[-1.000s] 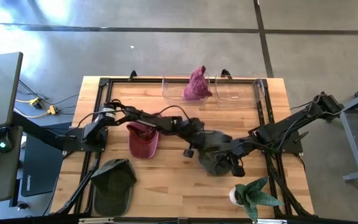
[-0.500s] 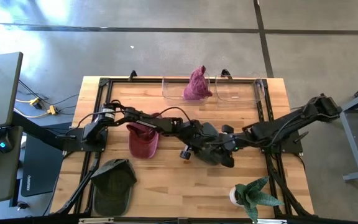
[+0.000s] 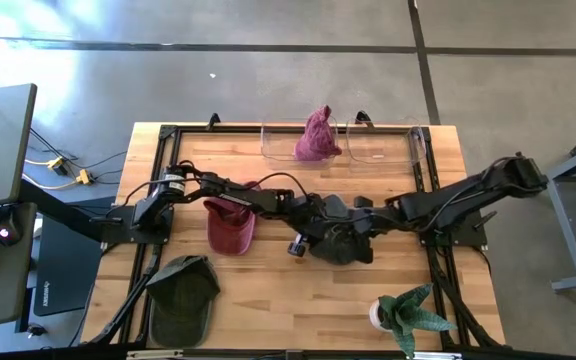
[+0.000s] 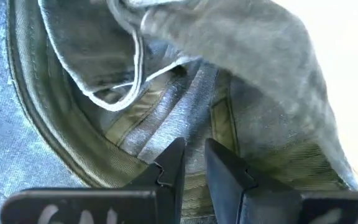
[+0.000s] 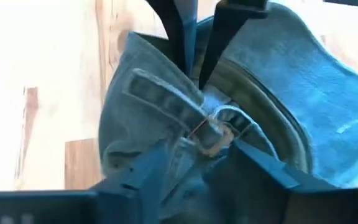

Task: Pick & Place hat
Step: Put the top black cap into the right transparent bin

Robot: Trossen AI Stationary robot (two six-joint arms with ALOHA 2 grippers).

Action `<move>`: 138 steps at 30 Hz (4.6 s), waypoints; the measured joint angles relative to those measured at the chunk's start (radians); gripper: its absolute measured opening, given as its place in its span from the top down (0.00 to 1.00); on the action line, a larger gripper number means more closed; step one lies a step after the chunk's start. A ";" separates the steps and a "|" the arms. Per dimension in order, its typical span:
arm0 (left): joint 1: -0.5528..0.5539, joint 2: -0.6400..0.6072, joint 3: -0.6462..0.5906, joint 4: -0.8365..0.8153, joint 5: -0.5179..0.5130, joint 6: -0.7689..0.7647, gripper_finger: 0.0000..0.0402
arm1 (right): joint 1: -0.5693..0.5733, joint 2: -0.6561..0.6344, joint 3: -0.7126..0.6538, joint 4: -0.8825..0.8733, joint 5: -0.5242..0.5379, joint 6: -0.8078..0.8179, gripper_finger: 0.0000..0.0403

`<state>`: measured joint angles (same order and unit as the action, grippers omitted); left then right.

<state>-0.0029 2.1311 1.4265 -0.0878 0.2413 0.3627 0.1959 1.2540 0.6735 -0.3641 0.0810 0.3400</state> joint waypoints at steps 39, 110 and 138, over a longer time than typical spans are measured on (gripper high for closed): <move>0.000 -0.002 -0.003 -0.103 -0.048 0.002 0.85 | -0.078 0.098 -0.003 -0.312 0.473 0.106 0.97; -0.147 0.053 0.066 0.114 -0.733 0.542 0.99 | 0.007 0.131 -0.001 -0.032 0.088 0.017 1.00; -0.230 0.011 0.230 -0.342 -0.727 0.449 0.99 | -0.058 0.135 -0.110 -0.025 0.015 0.034 1.00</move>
<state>-0.2332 2.1424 1.6565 -0.4293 -0.4856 0.8121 0.1377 1.3888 0.5631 -0.3887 0.0956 0.3740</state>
